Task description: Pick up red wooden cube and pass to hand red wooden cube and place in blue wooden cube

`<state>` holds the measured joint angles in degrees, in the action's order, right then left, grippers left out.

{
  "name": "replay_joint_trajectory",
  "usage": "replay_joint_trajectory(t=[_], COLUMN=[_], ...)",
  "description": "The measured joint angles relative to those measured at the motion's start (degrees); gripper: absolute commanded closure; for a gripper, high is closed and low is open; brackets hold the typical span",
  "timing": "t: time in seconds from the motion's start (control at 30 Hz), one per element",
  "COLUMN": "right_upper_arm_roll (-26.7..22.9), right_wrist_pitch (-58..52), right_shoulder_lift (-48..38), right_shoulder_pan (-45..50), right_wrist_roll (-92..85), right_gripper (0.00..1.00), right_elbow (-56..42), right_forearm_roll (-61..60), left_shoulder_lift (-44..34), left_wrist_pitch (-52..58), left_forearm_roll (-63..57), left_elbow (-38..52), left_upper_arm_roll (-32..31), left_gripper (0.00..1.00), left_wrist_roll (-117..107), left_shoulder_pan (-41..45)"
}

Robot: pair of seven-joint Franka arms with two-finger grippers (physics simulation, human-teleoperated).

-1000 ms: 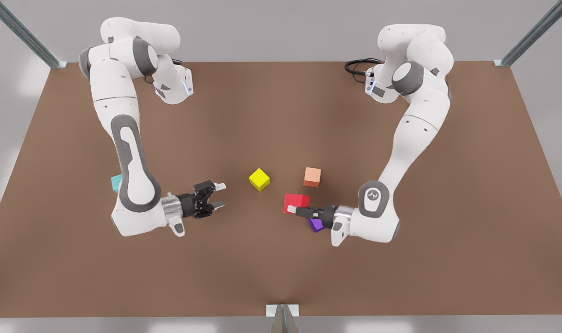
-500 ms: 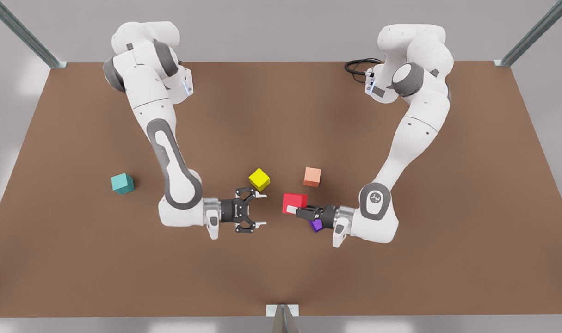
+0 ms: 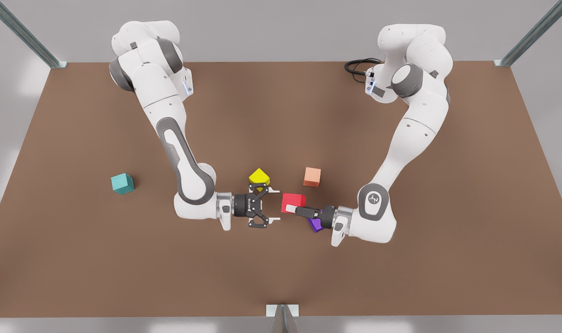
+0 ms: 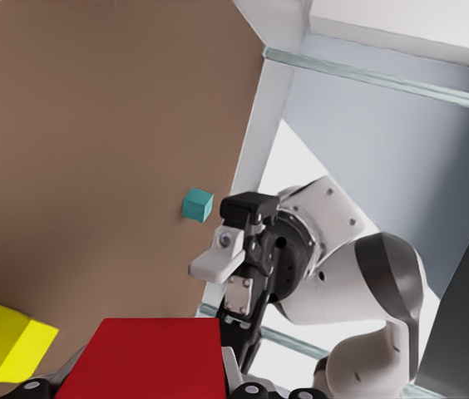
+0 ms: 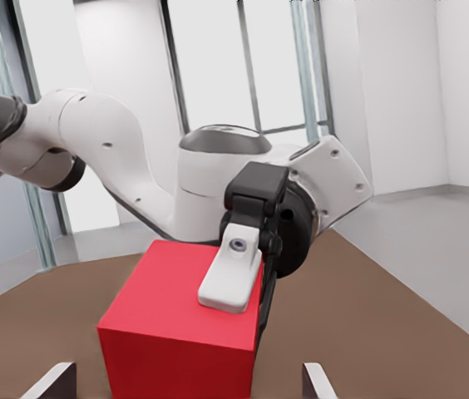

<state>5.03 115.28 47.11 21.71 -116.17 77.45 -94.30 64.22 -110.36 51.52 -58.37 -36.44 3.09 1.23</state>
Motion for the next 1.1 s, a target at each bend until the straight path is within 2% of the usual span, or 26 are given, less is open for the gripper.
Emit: replay_joint_trajectory(t=[0.47, 1.1], right_upper_arm_roll=[1.51, 4.17], right_wrist_pitch=[1.75, 5.16], right_shoulder_lift=[1.33, 5.52], right_shoulder_pan=[1.15, 1.09], right_wrist_roll=[-8.27, -12.73], right_gripper=[0.0, 0.0], right_elbow=[-0.15, -5.66], right_forearm_roll=[-2.32, -3.16], left_shoulder_lift=[-0.12, -0.04], left_wrist_pitch=[-0.87, -1.22], left_forearm_roll=[0.28, 0.33], left_elbow=[-0.03, -0.02], left_upper_arm_roll=[-0.17, -0.18], left_gripper=[0.42, 0.42], left_wrist_roll=[3.31, 5.14], left_shoulder_pan=[0.09, 0.33])
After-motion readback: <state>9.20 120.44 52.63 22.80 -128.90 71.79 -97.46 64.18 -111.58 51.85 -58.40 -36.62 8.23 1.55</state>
